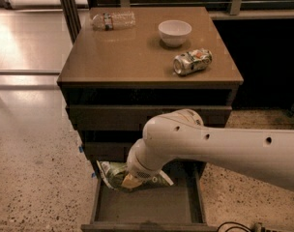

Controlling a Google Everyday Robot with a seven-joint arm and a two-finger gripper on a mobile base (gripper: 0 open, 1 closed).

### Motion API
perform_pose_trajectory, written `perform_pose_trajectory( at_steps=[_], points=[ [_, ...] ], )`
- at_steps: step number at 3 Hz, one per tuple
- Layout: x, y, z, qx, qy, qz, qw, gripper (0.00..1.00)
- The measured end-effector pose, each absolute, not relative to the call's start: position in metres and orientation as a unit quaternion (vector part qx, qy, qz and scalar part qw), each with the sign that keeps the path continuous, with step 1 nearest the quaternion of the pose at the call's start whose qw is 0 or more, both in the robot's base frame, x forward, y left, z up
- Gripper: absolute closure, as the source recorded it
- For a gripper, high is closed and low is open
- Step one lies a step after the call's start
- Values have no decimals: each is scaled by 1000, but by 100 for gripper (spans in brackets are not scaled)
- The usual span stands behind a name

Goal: Place green jalapeno chip bag into bottom drawer

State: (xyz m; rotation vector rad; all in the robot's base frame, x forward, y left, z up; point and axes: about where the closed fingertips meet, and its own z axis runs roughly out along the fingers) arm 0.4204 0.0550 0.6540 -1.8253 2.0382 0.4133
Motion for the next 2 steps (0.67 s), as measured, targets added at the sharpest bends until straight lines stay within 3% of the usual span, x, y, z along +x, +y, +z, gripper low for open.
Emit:
perform_pose_trajectory(
  at_steps=[2],
  points=[
    [407,22,547,-634,754,91,148,100]
  ],
)
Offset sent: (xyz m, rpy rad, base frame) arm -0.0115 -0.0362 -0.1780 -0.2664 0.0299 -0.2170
